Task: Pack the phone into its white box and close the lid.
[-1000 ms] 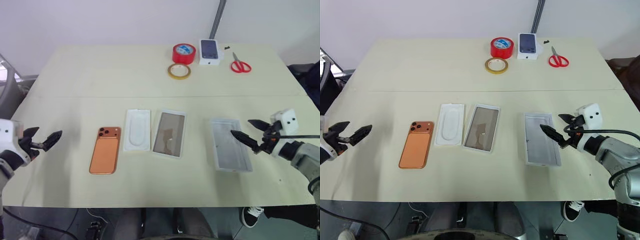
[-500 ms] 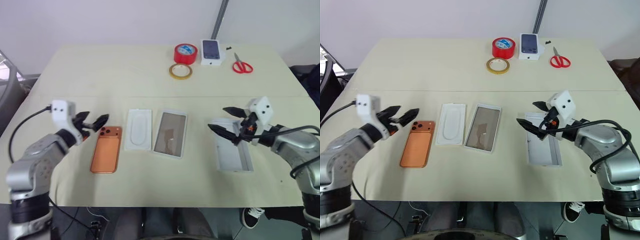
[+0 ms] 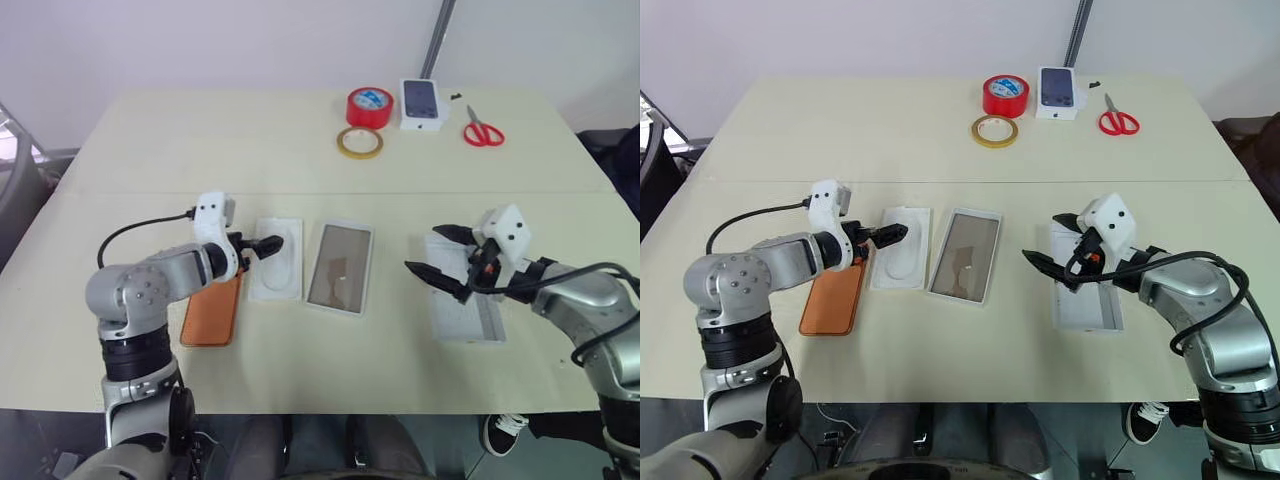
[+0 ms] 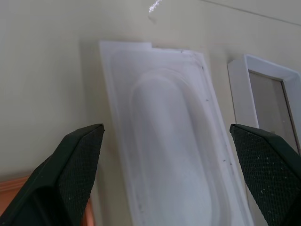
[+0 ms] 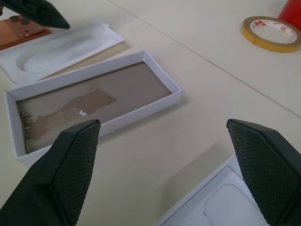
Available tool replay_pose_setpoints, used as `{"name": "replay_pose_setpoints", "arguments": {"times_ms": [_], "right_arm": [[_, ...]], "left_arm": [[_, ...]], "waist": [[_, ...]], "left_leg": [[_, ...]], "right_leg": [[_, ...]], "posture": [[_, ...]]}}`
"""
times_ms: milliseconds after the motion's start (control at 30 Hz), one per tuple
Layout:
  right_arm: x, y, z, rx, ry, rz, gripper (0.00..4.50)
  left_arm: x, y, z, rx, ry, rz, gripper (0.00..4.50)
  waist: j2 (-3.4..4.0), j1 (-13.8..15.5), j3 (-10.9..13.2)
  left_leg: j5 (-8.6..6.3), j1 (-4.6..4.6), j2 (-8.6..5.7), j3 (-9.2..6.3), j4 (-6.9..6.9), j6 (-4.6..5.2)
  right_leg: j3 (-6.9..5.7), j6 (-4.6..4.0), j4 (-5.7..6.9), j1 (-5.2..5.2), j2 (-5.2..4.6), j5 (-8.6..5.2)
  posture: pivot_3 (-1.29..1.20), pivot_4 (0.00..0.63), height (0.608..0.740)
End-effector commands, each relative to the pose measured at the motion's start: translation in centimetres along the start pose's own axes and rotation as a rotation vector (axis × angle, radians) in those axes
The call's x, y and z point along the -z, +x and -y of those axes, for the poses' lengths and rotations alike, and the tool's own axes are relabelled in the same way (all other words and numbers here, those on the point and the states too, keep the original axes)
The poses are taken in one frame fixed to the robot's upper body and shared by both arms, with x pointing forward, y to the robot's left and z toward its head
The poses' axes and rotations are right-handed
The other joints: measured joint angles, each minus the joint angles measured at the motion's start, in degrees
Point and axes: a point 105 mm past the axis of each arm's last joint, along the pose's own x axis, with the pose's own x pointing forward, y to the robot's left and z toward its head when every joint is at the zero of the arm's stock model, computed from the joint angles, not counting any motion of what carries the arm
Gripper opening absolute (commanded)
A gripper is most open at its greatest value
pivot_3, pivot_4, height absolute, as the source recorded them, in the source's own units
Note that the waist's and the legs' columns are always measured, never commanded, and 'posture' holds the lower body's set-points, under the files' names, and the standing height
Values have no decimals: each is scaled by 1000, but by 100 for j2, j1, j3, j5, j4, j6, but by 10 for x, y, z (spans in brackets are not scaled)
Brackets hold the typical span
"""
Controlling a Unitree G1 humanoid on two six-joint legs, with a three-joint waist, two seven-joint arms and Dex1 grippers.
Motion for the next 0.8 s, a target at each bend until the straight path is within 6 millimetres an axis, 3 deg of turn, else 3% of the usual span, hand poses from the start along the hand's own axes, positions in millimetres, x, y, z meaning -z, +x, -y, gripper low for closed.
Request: {"name": "replay_pose_setpoints", "arguments": {"times_ms": [33, 267, 367, 600, 633, 800], "right_arm": [[-16, -7, 3, 22, -53, 41, 4500], [-19, -9, 0, 7, -67, 36, 4500], [-18, -6, -16, -85, -86, 6, 4500], [-13, 6, -62, -325, -159, -90, 4500], [-15, 9, -68, -347, -166, -90, 4500], [-8, 34, -87, -394, -202, -172, 4500]], "left_arm": [[-2, 1, 1, -10, 0, -26, 4490], [2, 6, 5, 8, -50, -92, 4490], [3, 7, 4, 11, -79, -96, 3662], [4, 7, -3, -32, -103, -94, 283], [5, 7, -4, -36, -104, -94, 48], [-1, 6, -6, -40, -137, -61, 48]], "waist": [[-1, -1, 0], [-1, 15, 0], [0, 11, 0], [-3, 7, 2], [-4, 6, 1], [-4, 1, 1]], "left_leg": [[1, -1, 0, 0, 1, -2], [6, -1, -3, 0, 3, -10], [7, 0, -3, 0, 3, -12], [7, -1, -3, -1, 5, -13], [7, -1, -2, -2, 5, -13], [8, 0, -2, -4, 5, -15]], "right_leg": [[0, 0, 0, 0, 0, 0], [0, 1, -1, 3, -2, 0], [0, 1, 0, 3, -2, -1], [0, 1, -1, 3, -2, -1], [0, 1, 0, 3, -2, -1], [-1, 1, 0, 2, -2, -1]], "posture": [[0, 150, 740], [0, 150, 740], [0, 150, 740], [0, 150, 740], [0, 150, 740], [0, 150, 740]]}}
